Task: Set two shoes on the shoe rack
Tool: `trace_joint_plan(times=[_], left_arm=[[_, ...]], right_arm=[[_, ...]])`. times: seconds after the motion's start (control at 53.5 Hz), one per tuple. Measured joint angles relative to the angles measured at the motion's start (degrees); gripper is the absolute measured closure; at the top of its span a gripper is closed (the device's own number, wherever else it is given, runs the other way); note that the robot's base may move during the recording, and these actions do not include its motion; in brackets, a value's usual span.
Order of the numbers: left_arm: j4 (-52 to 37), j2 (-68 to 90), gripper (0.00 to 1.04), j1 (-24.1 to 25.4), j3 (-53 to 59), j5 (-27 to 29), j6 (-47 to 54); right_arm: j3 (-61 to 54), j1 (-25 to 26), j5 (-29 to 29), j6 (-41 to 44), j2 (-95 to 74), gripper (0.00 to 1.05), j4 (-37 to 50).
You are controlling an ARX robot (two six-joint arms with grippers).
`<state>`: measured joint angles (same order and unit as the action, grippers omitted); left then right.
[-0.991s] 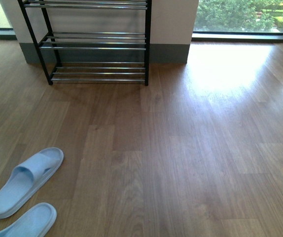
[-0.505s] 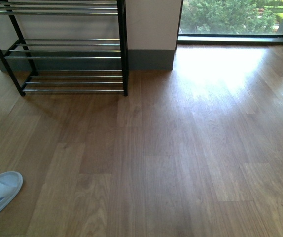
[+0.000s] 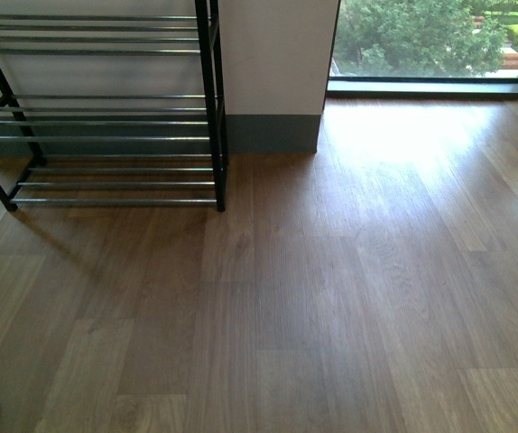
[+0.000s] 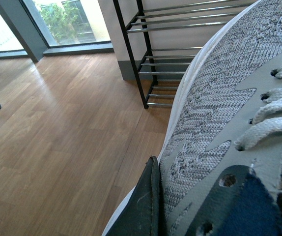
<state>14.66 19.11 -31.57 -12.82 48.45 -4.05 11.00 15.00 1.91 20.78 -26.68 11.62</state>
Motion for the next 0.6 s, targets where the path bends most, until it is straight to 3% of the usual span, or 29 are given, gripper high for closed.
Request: trace_joint_plan(times=[0.599], left_arm=[[0.00,0.00,1.03,0.00,0.00,0.04,0.00]], right_arm=[[0.00,0.00,-0.07,-0.02,0.04,1.03,0.00]])
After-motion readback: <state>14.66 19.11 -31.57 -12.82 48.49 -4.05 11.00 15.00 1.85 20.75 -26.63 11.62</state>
